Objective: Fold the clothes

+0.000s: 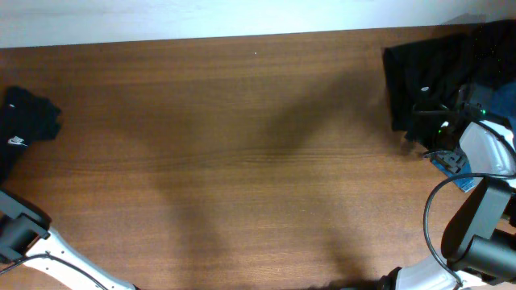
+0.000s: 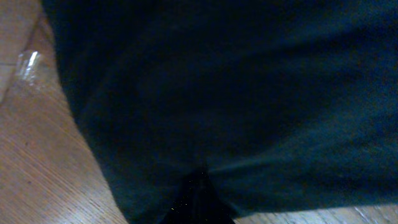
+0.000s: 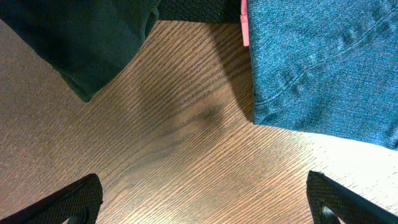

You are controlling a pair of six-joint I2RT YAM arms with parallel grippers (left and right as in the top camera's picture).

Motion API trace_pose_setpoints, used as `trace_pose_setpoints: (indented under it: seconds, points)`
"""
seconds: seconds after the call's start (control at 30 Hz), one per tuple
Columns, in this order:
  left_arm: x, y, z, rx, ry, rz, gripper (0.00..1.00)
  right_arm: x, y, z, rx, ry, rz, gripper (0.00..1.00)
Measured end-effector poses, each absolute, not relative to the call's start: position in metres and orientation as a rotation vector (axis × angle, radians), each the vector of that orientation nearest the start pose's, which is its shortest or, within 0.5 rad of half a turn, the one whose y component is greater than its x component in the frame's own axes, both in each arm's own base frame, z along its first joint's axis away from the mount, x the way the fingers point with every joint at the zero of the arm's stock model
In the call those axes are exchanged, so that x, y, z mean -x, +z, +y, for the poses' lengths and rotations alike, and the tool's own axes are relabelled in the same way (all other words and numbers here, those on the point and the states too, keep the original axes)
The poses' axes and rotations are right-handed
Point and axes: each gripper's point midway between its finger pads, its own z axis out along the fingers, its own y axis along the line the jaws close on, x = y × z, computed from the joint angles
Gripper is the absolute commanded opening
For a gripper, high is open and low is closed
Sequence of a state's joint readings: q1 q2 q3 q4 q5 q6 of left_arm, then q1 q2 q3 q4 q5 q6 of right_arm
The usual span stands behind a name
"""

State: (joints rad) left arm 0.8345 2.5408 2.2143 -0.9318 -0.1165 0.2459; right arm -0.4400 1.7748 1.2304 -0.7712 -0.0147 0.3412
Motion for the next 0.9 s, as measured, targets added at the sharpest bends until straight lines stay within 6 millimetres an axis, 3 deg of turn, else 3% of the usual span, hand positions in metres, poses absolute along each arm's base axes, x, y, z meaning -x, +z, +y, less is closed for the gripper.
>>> trace_pose_setpoints:
  seconds: [0.4, 0.67, 0.9]
  points:
    - [-0.374, 0.011, 0.425, 0.774, 0.455, 2.818, 0.01, -0.341, 0.059, -0.158, -1.096, 0.002, 2.670, 0.99]
    - [-0.412, 0.046, 0.427, 0.676, 0.536, 2.719, 0.01, -0.341, 0.059, -0.158, -1.096, 0.003, 2.670, 0.99]
    - [-0.413, 0.053, 0.432, 0.640, 0.585, 2.716, 0.01, -0.341, 0.059, -0.158, -1.097, 0.002, 2.669, 0.99]
